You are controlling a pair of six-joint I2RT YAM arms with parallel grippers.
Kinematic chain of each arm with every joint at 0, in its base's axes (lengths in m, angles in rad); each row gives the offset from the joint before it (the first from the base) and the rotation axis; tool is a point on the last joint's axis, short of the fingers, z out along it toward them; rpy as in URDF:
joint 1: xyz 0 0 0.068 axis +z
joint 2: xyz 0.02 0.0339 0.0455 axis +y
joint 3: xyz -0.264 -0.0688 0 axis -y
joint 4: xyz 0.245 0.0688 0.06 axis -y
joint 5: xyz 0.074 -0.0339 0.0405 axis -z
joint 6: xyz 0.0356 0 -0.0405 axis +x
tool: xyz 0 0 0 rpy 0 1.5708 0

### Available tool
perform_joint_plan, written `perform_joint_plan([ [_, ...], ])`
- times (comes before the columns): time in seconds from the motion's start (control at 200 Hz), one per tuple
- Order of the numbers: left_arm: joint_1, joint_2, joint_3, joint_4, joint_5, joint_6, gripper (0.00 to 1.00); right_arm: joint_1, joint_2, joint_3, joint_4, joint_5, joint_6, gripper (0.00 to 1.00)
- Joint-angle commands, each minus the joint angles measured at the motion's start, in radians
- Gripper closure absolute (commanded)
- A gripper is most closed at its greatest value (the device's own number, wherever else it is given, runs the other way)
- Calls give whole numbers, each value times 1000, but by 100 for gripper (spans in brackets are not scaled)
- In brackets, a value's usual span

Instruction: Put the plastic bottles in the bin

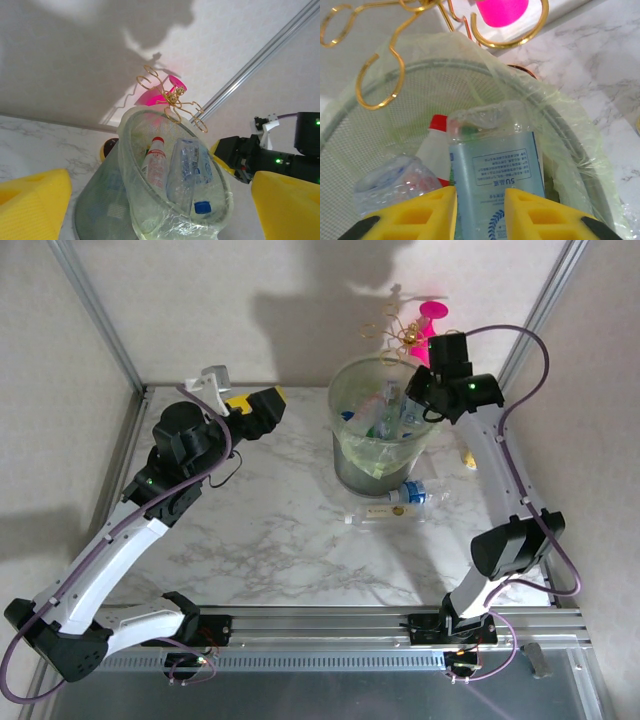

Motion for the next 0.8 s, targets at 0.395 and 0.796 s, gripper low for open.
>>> perform_joint_plan([
  [0.395,10,-43,-48,-2,-42,-4,8,-4,-125,-27,15,42,23,59],
  [0.796,10,-48,-75,2,-116,-53,8,-22,-685,-551,50,124,190,52],
])
